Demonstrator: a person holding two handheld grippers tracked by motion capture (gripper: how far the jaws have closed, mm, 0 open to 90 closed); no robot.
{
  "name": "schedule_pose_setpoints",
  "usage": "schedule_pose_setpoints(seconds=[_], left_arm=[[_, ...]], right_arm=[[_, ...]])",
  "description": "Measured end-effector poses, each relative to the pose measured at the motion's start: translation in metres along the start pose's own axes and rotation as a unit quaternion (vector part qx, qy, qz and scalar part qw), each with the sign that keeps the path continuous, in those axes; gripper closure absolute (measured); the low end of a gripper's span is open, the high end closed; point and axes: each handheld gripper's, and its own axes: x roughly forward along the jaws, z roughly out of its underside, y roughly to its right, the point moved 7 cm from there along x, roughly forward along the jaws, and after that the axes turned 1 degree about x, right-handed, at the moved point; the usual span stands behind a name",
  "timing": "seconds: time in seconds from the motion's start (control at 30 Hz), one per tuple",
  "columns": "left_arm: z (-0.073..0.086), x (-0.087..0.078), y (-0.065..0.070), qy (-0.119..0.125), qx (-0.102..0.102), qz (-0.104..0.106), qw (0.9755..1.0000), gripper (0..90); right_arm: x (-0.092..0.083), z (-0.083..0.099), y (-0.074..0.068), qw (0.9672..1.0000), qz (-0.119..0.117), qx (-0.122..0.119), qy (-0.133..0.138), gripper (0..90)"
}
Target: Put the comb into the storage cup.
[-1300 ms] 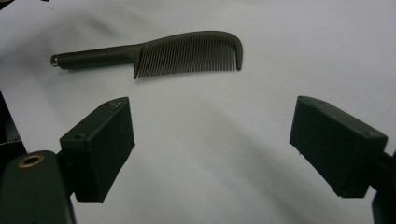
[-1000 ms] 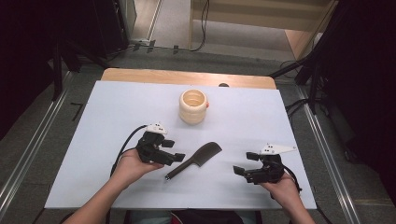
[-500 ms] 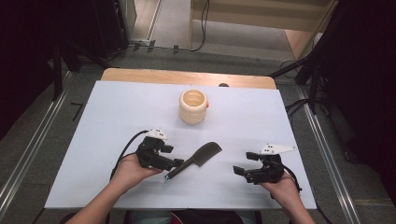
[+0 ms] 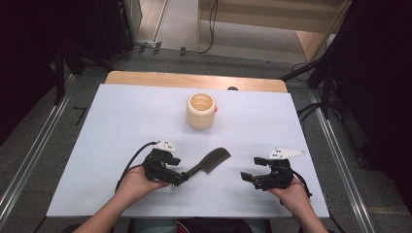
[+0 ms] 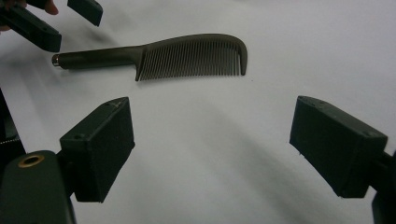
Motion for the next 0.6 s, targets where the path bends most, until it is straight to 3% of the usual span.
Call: schedule_pose_setpoints(seconds=[0.17, 0.6], left_arm=[[0.006, 0.001, 0.003, -0.009, 0.016, -0.006, 0.9998, 36.2], [0.017, 0.012, 0.006, -0.050, 0.019, -0.029, 0.9981, 58.5]], right_arm=[[0.002, -0.001, -0.001, 1.0000, -0.001, -0.004, -0.001, 11.9], [0.003, -0.003, -0.001, 1.0000, -0.003, -0.008, -0.003, 11.9]])
